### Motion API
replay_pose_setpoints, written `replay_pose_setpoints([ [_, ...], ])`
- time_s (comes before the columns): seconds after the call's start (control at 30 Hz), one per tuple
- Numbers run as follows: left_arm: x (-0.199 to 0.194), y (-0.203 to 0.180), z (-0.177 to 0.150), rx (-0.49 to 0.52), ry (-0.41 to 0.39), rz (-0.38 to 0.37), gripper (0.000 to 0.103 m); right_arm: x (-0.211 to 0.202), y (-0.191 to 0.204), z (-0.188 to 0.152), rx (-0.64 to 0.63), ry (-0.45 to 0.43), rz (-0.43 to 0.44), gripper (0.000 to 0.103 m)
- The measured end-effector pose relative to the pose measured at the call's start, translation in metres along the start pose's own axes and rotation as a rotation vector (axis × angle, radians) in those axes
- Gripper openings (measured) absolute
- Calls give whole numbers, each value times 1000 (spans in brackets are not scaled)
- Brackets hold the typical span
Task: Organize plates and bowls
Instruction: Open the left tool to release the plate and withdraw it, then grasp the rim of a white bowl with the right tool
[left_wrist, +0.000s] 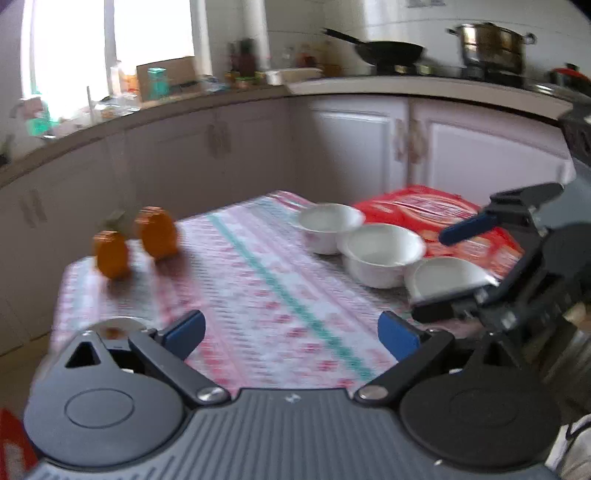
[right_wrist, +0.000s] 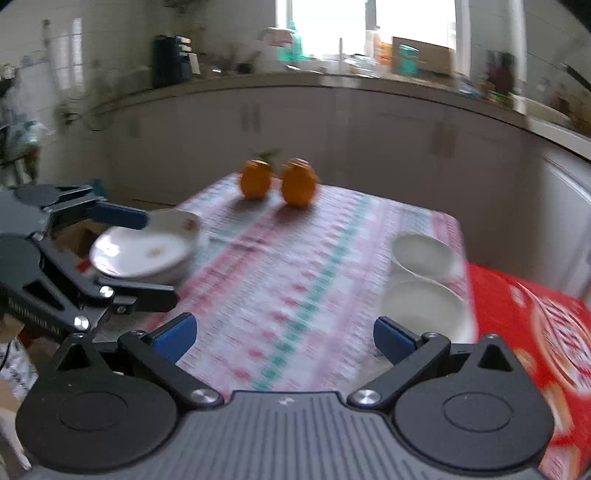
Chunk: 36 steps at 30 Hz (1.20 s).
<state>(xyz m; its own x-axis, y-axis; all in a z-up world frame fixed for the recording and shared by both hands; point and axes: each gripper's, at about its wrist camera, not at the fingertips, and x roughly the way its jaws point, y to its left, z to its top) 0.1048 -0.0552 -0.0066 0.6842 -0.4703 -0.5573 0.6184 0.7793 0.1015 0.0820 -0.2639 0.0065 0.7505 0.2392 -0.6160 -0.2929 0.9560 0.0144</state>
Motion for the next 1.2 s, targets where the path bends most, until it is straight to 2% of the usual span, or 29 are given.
replay_pose_setpoints([
  [0.17, 21, -42, -6, 103, -17, -57, 100, -20, -45, -23, 124, 34, -57, 103],
  [0.27, 39, -64, -13, 125, 17, -122, 100, -21, -64, -35, 156, 55, -100, 103],
  [0.4, 59, -90, -21, 164, 45, -156, 100, -12, -81, -45, 200, 81, -77, 103],
  [0.6, 79, -111, -26, 172, 90, -222, 100, 0, -94, -51, 217, 104, -46, 101],
  [0.83, 92, -121, -20, 197, 83, -250, 97, 19, -105, -51, 230, 139, -7, 88],
  [1.07, 99, -125, -17, 203, 76, -261, 82, 27, -112, -51, 255, 159, 38, 73],
  [1.2, 100, -124, -17, 195, 75, -265, 82, 29, -112, -50, 262, 162, 56, 68],
])
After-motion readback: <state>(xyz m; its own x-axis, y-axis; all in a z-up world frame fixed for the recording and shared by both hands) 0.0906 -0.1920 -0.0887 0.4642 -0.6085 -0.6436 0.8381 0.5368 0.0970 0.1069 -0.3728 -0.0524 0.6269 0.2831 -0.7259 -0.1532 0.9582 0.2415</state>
